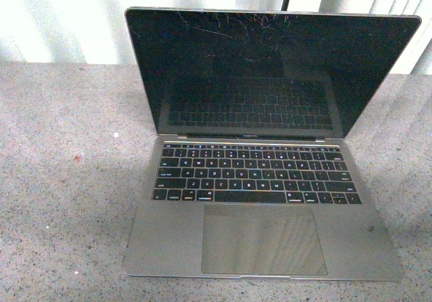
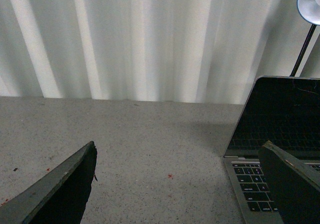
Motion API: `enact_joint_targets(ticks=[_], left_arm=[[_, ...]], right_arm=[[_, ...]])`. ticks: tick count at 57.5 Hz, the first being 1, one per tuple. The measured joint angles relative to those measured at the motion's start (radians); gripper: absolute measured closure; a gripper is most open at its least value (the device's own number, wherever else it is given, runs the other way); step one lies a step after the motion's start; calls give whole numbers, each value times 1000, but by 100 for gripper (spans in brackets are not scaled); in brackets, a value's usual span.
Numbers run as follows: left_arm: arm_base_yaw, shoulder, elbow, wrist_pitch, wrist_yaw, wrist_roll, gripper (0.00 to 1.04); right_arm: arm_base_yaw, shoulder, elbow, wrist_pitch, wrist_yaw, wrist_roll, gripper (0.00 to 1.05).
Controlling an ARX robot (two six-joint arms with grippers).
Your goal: Close laptop
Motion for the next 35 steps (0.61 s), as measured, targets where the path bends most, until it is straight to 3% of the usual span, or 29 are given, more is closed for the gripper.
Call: enact_joint_targets(ticks=[35], left_arm=[[0, 0, 0, 0, 0, 0, 7]], right_arm=[[0, 0, 0, 0, 0, 0, 7]])
